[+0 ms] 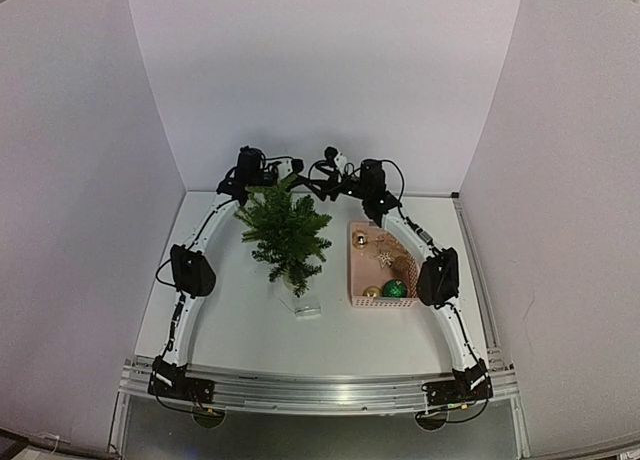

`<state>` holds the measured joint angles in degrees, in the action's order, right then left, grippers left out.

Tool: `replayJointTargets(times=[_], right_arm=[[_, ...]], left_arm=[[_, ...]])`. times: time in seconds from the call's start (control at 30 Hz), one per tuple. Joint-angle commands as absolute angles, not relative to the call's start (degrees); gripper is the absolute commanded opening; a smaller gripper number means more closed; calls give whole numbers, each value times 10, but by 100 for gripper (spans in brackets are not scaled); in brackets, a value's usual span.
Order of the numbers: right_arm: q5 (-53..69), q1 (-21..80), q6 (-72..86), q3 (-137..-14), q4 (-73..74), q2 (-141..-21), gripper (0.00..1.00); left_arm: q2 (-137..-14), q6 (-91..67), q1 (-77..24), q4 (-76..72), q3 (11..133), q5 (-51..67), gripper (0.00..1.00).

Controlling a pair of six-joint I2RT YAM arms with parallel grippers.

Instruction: Decorate the small christmas tree

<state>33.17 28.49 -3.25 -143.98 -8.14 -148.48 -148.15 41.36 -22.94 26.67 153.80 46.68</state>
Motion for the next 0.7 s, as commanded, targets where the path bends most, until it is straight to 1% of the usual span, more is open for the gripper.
replayJointTargets(times=[0.0,0.23,0.37,0.4,0.5,0.57,0.67], right_arm=[[352,289,-71,-1467,-94,-1423,79],[380,291,-79,-1466,-96,-1416,69],[402,294,-86,-1461,-93,-1414,66],[400,294,-84,-1461,-93,-1415,64],[377,296,-80,-1463,-92,-1419,50],[373,296,-76,-1463,-91,-1420,48],[377,296,-82,-1462,-82,-1419,43]], left_arm=[[-1427,383,-236,253,1576,506,0],[-1424,361,-244,258,1568,512,0],[-1423,350,-247,240,1560,508,0],[-1423,352,-249,237,1556,506,0],[-1424,378,-253,252,1549,502,0],[-1424,403,-254,263,1547,499,0],[-1423,481,-260,310,1547,488,0]])
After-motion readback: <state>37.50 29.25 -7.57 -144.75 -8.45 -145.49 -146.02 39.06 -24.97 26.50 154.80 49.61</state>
